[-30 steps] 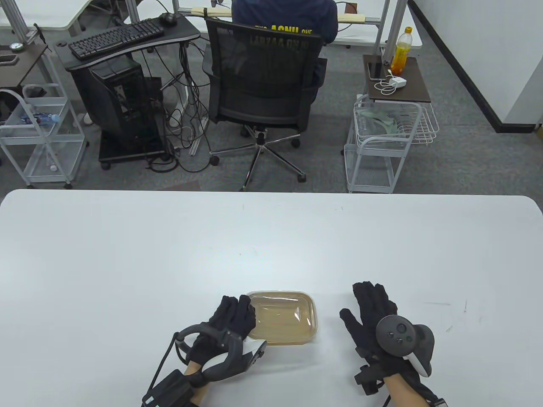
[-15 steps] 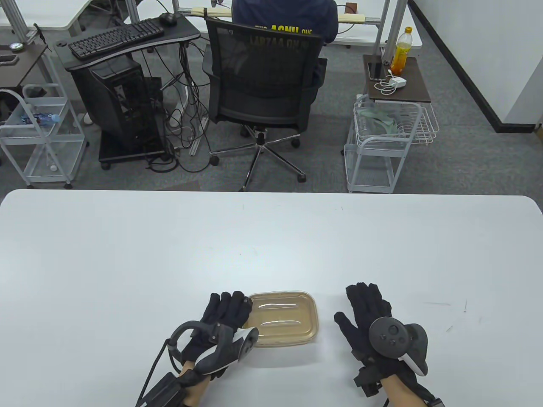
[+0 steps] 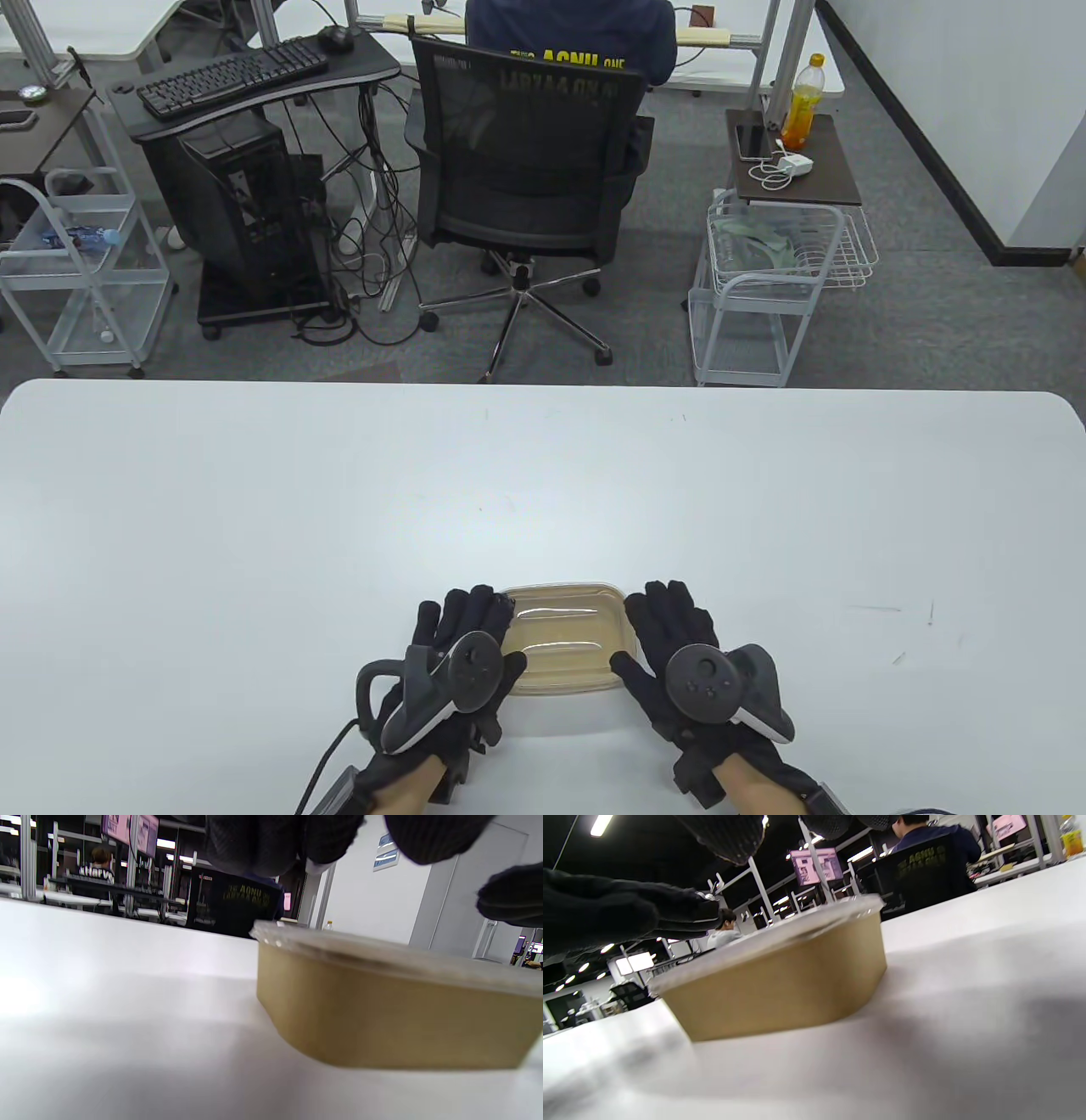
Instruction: Cover the takeout box
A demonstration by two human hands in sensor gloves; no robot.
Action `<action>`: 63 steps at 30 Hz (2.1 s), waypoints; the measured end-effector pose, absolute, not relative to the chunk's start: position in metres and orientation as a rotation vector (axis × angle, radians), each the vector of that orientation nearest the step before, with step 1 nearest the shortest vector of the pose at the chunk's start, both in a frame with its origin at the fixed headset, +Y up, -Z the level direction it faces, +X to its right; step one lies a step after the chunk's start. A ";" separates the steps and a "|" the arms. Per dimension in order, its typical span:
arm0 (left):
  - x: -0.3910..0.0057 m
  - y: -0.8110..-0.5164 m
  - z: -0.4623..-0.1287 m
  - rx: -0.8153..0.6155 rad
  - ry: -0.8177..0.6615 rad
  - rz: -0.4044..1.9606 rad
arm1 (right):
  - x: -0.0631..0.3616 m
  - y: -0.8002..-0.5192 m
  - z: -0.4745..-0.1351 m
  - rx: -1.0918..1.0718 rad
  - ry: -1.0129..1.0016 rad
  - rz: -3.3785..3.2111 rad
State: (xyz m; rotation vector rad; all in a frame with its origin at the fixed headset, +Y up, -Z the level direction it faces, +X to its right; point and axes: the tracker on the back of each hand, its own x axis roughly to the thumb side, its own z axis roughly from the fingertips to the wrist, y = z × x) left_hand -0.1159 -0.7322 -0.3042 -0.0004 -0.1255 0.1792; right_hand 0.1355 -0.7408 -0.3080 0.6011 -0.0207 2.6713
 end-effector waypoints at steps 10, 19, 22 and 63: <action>-0.100 -0.753 -0.309 -0.140 -0.105 0.143 | 0.114 -0.758 -0.310 0.626 0.136 2.776; -0.106 -0.756 -0.313 -0.160 -0.094 0.163 | 0.110 -0.758 -0.305 0.630 0.094 2.803; -0.107 -0.755 -0.312 -0.154 -0.095 0.158 | 0.110 -0.758 -0.304 0.628 0.092 2.803; -0.206 -0.722 -0.297 0.099 0.068 0.225 | 0.210 -0.733 -0.313 0.178 -0.186 2.632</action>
